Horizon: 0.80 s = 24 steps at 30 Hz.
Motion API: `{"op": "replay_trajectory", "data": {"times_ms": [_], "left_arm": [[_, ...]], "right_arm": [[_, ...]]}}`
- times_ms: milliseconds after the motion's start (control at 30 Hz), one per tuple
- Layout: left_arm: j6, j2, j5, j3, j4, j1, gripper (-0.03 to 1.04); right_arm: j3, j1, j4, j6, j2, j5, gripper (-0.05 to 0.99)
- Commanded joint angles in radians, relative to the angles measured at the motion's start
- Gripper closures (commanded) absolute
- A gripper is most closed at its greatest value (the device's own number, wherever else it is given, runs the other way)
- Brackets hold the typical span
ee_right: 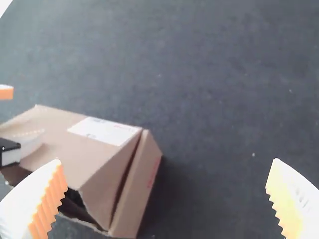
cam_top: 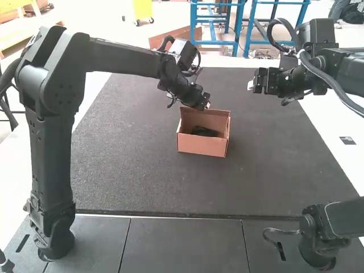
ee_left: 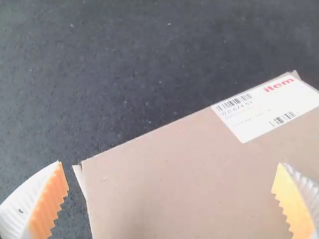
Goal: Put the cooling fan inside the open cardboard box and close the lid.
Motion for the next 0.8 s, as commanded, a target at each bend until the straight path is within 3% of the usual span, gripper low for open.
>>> {"op": "replay_trajectory", "data": {"times_ms": [0, 167, 300, 667, 767], "left_arm": [[-0.016, 0.001, 0.028, 0.033, -0.016, -0.009, 0.04], [-0.066, 0.020, 0.070, -0.015, -0.029, -0.031, 0.04], [-0.114, 0.053, 0.090, -0.070, 0.014, -0.029, 0.04], [-0.140, 0.115, 0.084, -0.071, 0.053, -0.029, 0.04], [-0.142, 0.086, 0.082, -0.005, 0.004, -0.023, 0.04]], "right_arm": [[0.008, -0.023, 0.005, -0.010, -0.002, -0.015, 0.01], [0.017, -0.032, 0.003, -0.011, 0.004, -0.016, 0.01], [0.020, -0.032, -0.001, -0.011, 0.004, -0.018, 0.01], [0.026, -0.032, -0.024, -0.010, 0.004, -0.024, 0.01], [0.029, -0.032, -0.023, -0.010, 0.002, -0.024, 0.01]]}}
